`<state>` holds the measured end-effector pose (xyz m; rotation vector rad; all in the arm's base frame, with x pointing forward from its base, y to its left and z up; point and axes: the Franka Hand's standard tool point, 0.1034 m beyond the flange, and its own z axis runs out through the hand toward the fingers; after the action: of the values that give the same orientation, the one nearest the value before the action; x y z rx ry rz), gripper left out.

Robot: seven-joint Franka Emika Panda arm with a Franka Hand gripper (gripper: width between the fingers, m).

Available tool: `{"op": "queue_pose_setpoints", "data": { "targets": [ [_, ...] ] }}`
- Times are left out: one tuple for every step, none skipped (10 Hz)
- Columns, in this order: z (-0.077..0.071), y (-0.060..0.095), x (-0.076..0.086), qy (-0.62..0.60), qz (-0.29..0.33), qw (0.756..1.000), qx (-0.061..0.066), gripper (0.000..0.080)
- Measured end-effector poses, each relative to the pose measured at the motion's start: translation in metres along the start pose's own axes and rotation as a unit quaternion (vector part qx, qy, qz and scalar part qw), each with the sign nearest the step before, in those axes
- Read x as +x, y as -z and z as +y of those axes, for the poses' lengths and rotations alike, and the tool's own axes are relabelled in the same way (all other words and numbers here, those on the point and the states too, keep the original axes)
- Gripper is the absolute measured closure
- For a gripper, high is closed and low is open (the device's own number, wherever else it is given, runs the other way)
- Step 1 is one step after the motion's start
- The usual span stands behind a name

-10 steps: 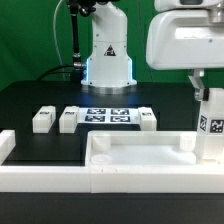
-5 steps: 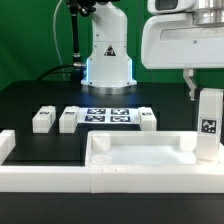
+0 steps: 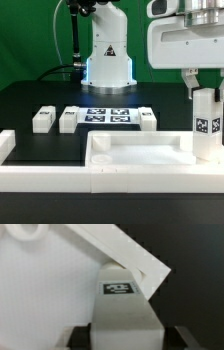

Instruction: Assemble desk

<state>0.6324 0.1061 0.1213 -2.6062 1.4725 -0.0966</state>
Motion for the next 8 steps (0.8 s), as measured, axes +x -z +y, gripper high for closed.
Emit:
{"op": "queue_pose_setpoints", "data": {
  "targets": [
    [-0.0005,-0.0003,-0.0036,-0.064,-0.005,0.998,0.001,0.0510],
    [-0.0014,-0.0007,-0.0061,-0.111,-0.009,0.994,0.003,0.0510],
    [-0.0024,-0.0009,-0.0083,-0.165,-0.015,0.986,0.004,0.0510],
    [-0.0029,-0.0009,-0.0090,-0.198,-0.019,0.980,0.006,0.0510],
    [-0.0030,-0.0009,-0.0091,-0.200,-0.019,0.980,0.006,0.0509],
    [-0.0032,-0.0012,-0.0099,-0.199,-0.020,0.980,0.006,0.0509],
    [-0.0030,-0.0014,-0.0098,-0.173,-0.020,0.985,0.006,0.0337],
    [-0.0030,-0.0012,-0.0091,-0.153,-0.021,0.988,0.004,0.0337]
  ]
}}
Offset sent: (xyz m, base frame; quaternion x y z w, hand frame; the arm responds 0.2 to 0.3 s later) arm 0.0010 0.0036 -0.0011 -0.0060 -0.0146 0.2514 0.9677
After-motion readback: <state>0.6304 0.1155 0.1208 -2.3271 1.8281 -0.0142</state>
